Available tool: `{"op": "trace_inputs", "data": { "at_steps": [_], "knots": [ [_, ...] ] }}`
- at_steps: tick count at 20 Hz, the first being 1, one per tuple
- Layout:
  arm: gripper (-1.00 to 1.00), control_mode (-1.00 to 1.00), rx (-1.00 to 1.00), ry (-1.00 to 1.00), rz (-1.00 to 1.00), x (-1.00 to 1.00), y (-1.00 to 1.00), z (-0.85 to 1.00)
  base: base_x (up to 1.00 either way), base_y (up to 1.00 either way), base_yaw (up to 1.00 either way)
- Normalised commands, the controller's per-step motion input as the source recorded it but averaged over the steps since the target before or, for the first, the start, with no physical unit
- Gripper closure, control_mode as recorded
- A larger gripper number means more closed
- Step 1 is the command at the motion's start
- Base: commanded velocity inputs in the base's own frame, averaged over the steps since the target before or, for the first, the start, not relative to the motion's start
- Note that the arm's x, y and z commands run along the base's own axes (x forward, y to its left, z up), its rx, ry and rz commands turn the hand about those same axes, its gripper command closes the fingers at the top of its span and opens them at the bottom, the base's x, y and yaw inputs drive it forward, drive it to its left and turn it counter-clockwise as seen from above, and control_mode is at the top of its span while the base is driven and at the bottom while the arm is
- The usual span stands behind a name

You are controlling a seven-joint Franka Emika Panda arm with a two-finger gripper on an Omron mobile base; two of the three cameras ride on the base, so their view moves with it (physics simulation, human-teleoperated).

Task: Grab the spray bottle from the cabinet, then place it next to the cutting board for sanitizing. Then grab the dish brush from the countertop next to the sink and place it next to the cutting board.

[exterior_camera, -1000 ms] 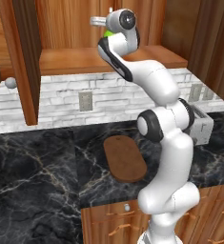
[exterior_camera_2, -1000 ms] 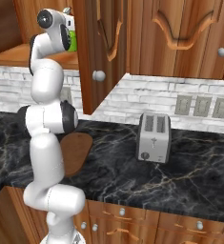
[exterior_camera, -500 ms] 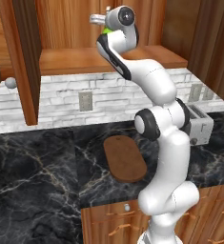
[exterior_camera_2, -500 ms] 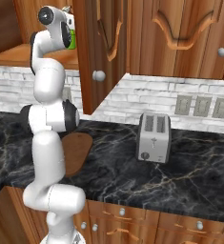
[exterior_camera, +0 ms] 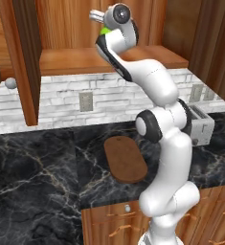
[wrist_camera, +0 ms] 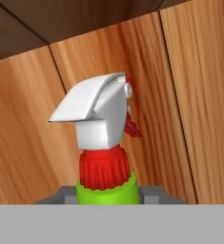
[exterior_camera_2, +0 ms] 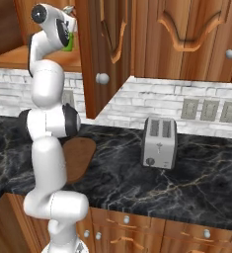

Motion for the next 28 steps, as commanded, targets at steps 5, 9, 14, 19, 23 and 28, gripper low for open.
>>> {"op": "trace_inputs", "data": {
  "at_steps": [5, 9, 14, 19, 23, 28],
  "knots": [
    [1.00, -1.00, 0.10, -0.09, -0.14, -0.78, 0.06, -0.11, 0.00, 0.00, 0.00],
    [1.00, -1.00, 0.04, -0.29, -0.11, -1.00, 0.01, -0.85, 0.00, 0.00, 0.00],
    [1.00, -1.00, 0.14, -0.36, -0.11, -1.00, 0.00, -0.36, 0.00, 0.00, 0.00],
    [1.00, -1.00, 0.21, -0.29, -0.11, -1.00, 0.04, 0.11, 0.00, 0.00, 0.00],
    [1.00, -1.00, 0.15, -0.30, -0.10, -1.00, 0.09, 0.14, 0.00, 0.00, 0.00],
    [1.00, -1.00, 0.06, -0.25, -0.06, -1.00, 0.10, 0.08, 0.00, 0.00, 0.00]
  ]
}}
